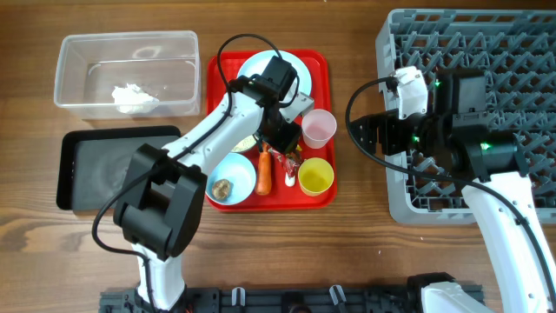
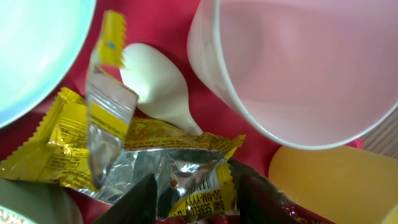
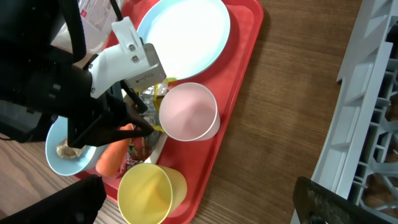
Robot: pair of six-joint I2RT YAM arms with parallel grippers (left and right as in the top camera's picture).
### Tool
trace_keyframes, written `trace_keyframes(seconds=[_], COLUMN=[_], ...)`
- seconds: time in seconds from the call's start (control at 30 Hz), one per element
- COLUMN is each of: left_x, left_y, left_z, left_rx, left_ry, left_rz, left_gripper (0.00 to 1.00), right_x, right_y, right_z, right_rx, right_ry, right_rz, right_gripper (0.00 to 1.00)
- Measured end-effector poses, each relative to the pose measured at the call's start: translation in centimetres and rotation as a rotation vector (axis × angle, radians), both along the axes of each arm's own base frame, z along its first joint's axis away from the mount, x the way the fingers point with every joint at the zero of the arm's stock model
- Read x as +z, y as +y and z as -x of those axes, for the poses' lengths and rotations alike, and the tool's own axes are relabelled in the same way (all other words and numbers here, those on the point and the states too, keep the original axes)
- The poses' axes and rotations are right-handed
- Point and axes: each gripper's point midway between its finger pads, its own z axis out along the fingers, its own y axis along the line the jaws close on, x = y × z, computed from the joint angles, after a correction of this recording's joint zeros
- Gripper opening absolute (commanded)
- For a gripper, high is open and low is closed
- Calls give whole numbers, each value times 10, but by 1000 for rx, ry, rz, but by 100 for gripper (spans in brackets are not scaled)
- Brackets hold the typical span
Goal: Sort waste into correct bins and load items into the dishwasher rack
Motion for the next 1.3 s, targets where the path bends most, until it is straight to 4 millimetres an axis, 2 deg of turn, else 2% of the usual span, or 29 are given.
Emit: trace_keyframes(seconds=[0.03, 0.07, 0.1, 0.27, 0.5, 0.67, 0.77, 0.87, 0.97, 1.03, 1.2, 1.27, 1.3], left_x=[-2, -3, -7, -15, -12, 21, 59, 109, 148, 164, 175, 177, 176], left_y=[1, 1, 2, 2, 4, -2, -5, 3, 32, 66, 177, 216, 243], left_z=[1, 1, 3, 5, 8, -4, -15, -26, -39, -54, -106, -120, -128], left_rx=[0, 1, -2, 0, 40, 84, 109, 147, 238, 336, 634, 727, 793], left_ry=[6, 10, 20, 45, 76, 47, -25, -127, -222, -279, -395, -433, -453], left_rz=[-4, -6, -12, -23, -34, -6, 46, 114, 136, 120, 59, 46, 39], left_gripper=[33, 23, 4, 4, 4, 4, 4, 4, 4, 4, 4, 4, 4], right_x=[0, 0, 0, 0, 0, 0, 0, 0, 0, 0, 3, 3, 3], right_y=[0, 0, 0, 0, 0, 0, 0, 0, 0, 0, 0, 0, 0], right_z=[0, 0, 0, 0, 0, 0, 0, 0, 0, 0, -4, -4, -4], right_rx=[0, 0, 0, 0, 0, 0, 0, 0, 0, 0, 0, 0, 0], right_ry=[0, 0, 0, 0, 0, 0, 0, 0, -1, -3, -24, -24, -24], right_rz=[0, 0, 0, 0, 0, 0, 0, 0, 0, 0, -2, -2, -3], right_gripper=[100, 100, 100, 100, 100, 100, 100, 100, 100, 100, 100, 100, 100])
